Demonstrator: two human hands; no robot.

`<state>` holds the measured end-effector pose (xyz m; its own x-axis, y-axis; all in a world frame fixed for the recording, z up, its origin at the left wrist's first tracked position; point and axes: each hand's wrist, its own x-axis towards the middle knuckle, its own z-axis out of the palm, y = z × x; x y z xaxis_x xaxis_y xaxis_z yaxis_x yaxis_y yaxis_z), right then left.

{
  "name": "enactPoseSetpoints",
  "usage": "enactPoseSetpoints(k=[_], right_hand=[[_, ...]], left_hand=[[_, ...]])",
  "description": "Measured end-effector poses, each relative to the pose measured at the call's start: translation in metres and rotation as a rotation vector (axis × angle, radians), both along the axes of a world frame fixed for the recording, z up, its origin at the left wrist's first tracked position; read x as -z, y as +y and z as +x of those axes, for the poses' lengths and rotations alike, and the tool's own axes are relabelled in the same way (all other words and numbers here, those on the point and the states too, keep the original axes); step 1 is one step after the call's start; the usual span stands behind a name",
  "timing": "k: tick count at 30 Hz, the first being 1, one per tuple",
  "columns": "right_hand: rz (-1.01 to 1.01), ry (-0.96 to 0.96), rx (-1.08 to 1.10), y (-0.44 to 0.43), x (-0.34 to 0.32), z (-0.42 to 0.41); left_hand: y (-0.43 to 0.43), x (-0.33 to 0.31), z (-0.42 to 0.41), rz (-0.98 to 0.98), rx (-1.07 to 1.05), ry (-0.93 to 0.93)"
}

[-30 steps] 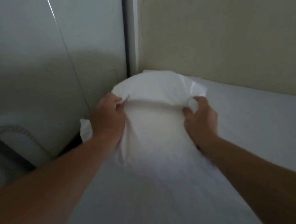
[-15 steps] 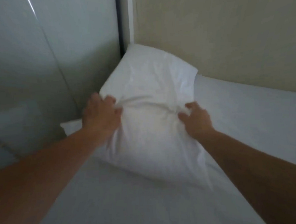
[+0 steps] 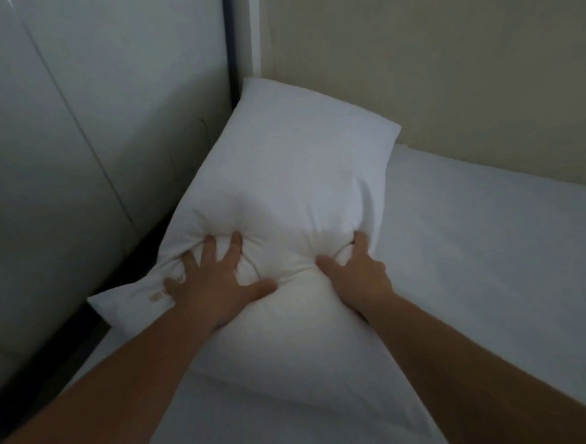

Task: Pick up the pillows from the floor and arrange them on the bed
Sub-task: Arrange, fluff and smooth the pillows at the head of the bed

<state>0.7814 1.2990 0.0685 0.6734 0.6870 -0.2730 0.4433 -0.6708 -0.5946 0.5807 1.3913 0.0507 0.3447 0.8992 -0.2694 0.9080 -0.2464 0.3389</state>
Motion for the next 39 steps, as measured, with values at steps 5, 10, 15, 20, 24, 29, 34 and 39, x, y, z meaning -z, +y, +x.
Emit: enactPoseSetpoints(k=[5,10,15,20,24,29,34,39], right_hand=[[0.366,-0.145,0.06,-0.013,-0.007,-0.016],[0.529,-0.369,0.102,-0.043,-0.001,-0.039],[0.114,-0.308,-0.046,-0.025,0.009,-0.02],[-0.054,-0.129,-0.109,-0.044,-0.009,-0.007],[-0.053,-0.07,-0.116,-0.09,-0.039,-0.011],[0.073,0.006,-0.047,-0.157,-0.073,-0.022],[0.054,0.02,0.114,-0.241,-0.09,-0.011],[-0.056,-0.046,0.213,-0.352,-0.099,0.013]], left_hand=[[-0.005,0.01,-0.001,0.101,-0.012,-0.065],[-0.014,0.014,-0.007,0.16,0.024,-0.127],[-0.003,0.009,-0.005,0.073,0.071,0.062],[-0.035,-0.013,0.004,0.104,0.081,0.201],[-0.071,-0.047,-0.003,0.079,0.096,0.157],[-0.14,-0.091,0.002,0.13,0.153,-0.072],[-0.215,-0.124,0.017,-0.004,0.096,-0.228],[-0.297,-0.144,0.036,-0.166,0.141,-0.305]])
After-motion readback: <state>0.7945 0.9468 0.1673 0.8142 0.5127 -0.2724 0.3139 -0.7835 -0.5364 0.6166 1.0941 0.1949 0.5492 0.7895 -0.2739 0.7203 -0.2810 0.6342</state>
